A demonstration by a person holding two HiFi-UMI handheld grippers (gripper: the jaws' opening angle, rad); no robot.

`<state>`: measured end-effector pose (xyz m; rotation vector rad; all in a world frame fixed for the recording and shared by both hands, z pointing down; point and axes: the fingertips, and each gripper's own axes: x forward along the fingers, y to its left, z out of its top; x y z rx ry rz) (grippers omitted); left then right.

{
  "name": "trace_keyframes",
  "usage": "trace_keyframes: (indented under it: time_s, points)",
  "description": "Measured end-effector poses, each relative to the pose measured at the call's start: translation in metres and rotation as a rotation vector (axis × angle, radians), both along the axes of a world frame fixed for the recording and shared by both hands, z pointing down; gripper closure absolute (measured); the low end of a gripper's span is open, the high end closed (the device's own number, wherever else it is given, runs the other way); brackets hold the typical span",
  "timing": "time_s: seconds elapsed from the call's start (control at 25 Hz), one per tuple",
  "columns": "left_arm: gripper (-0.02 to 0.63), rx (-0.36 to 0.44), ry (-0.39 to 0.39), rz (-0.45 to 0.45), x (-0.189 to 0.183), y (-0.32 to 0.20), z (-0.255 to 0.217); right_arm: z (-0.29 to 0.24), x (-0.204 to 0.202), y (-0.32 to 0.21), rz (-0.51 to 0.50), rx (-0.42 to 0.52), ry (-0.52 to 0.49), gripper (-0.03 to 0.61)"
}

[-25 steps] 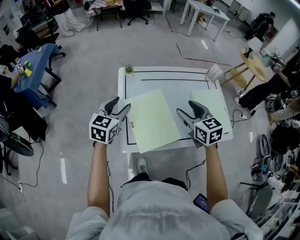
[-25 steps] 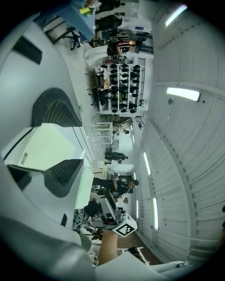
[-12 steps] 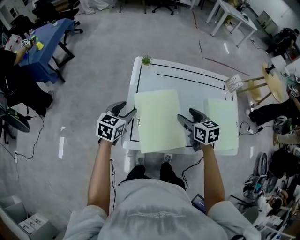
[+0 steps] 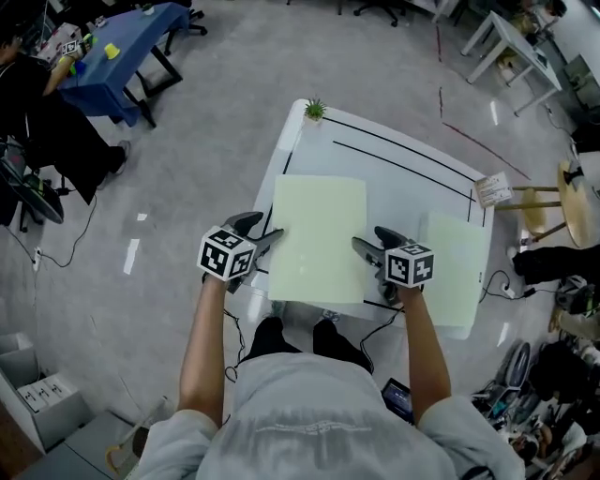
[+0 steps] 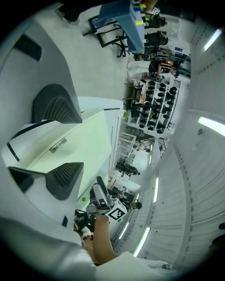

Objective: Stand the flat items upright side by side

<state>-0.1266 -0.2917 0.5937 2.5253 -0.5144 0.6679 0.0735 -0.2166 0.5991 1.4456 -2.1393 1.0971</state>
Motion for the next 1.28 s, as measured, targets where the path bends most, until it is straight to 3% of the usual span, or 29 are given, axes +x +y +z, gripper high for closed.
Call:
trace_keyframes:
  time_s: [0.52,0.88,1.28]
  points:
    - [0.29,-0.197,0.008,-0.044,0.01,0.026,0.048,0.036,-0.003,-0.015,-0.072,-0.055,-0.149,0.225]
    - [0.257,-0.331,0.096,-0.125,0.017,0.026,0.059,0.049,-0.009,-0.018,-0.083,-0.098,-0.267,0.205]
    - [0.23,-0.326,0.121,-0.175,0.022,0.025,0.063,0.062,-0.01,-0.019,-0.061,-0.101,-0.302,0.179]
